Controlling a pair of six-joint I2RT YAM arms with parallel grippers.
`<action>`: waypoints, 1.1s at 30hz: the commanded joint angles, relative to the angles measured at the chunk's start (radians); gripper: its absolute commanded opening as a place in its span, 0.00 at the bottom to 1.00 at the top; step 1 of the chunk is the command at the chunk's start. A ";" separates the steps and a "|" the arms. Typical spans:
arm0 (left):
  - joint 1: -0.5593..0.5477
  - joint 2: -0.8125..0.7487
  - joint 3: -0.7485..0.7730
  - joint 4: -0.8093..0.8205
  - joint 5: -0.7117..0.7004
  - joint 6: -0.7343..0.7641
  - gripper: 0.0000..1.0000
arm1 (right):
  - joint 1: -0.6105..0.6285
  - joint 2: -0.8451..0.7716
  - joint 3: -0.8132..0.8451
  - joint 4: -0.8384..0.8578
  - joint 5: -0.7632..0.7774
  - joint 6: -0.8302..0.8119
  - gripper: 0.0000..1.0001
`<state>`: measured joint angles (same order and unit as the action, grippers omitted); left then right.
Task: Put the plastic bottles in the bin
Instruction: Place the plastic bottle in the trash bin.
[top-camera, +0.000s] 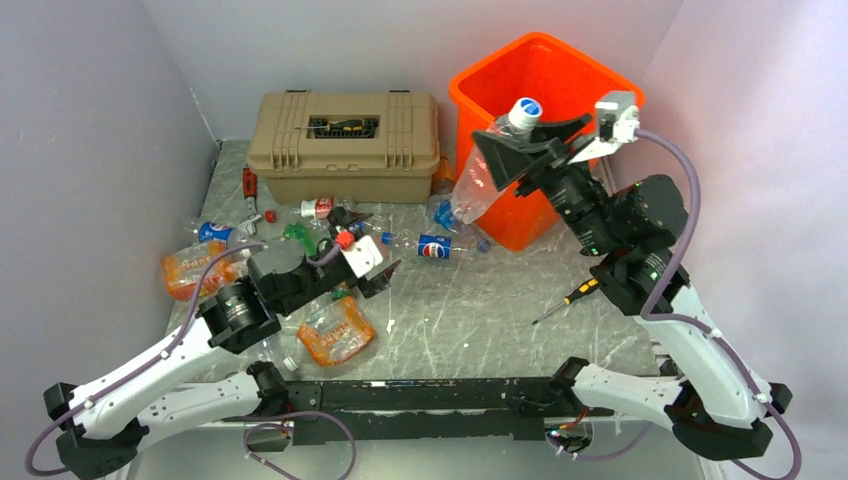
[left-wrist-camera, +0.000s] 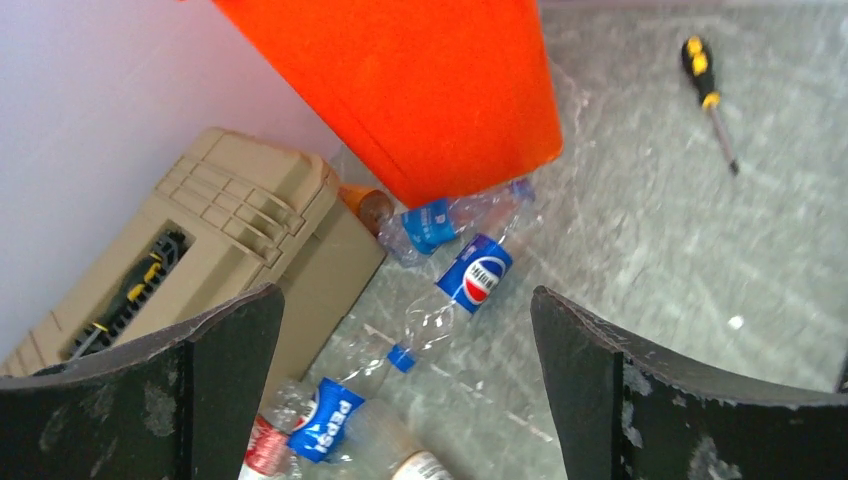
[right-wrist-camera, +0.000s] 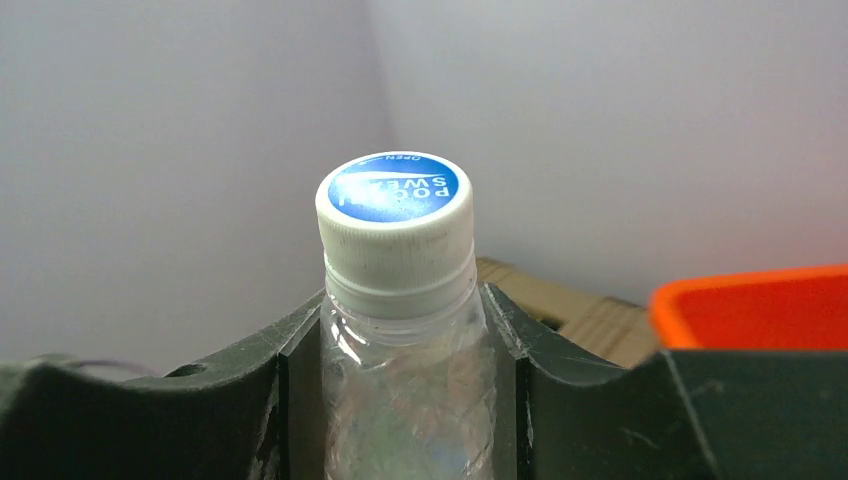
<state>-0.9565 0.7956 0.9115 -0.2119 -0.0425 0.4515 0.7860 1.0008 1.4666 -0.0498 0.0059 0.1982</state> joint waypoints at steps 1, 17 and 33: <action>0.008 -0.033 0.061 -0.012 -0.040 -0.284 0.99 | -0.001 -0.040 -0.028 0.102 0.277 -0.186 0.17; 0.037 -0.136 -0.108 0.085 -0.152 -0.312 0.99 | -0.006 0.009 -0.050 0.400 0.639 -0.554 0.15; 0.043 -0.036 -0.092 0.061 -0.307 -0.344 0.99 | -0.534 0.400 0.303 0.165 0.459 -0.081 0.14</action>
<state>-0.9192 0.7429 0.8024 -0.1780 -0.2684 0.1310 0.3538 1.3571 1.6745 0.2356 0.5659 -0.1322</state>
